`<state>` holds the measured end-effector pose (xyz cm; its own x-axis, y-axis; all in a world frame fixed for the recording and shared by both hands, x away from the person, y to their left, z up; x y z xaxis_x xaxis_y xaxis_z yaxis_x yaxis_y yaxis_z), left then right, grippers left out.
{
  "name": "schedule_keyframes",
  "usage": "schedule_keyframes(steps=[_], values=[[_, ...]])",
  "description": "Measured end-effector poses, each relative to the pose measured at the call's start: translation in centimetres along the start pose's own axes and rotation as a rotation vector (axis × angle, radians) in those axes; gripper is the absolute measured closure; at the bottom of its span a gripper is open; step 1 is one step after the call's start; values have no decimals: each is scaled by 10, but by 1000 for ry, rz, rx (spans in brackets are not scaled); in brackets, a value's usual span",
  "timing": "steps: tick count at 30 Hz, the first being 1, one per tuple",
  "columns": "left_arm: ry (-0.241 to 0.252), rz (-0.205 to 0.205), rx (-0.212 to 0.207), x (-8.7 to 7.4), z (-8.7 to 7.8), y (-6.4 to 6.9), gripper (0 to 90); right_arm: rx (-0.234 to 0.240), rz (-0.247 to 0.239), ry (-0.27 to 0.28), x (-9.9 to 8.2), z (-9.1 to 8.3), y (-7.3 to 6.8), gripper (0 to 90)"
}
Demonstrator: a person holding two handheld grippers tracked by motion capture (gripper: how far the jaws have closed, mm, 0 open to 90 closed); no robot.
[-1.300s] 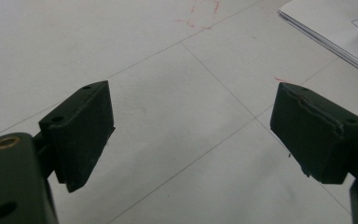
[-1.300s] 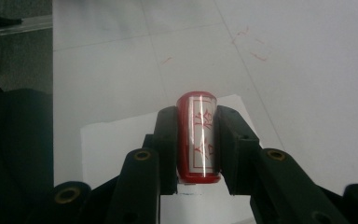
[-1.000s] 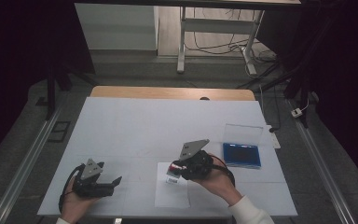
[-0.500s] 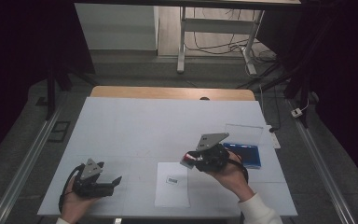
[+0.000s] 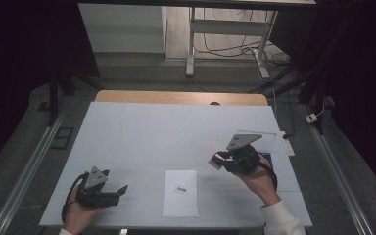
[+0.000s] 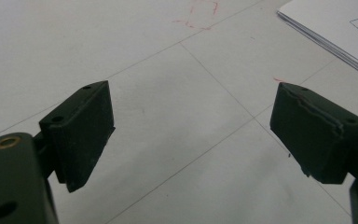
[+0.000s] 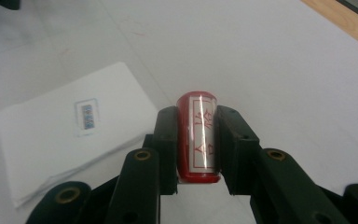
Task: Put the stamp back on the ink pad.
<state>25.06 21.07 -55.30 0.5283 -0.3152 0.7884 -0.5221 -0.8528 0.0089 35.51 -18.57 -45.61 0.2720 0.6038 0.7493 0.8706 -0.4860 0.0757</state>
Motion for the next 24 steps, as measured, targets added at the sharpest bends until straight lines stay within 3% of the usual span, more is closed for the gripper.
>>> schedule_keyframes(steps=[11,24], values=[[0,-1,0,0,0,0,136,-124,80,-53,-32,-21,41,695],[-3,1,2,0,1,0,136,-229,151,-146,-65,-34,74,695]])
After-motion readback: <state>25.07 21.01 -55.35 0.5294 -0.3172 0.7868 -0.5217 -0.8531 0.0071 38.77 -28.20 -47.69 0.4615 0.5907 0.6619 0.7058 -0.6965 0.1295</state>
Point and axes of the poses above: each handheld gripper's, and its own axes: z roughly forward along the jaws, x roughly out of its top, y roughly to its right, the point moved 4 cm from there along z, roughly forward along the jaws, and after that the axes turned 3 degrees about y, right-handed, at the moved point
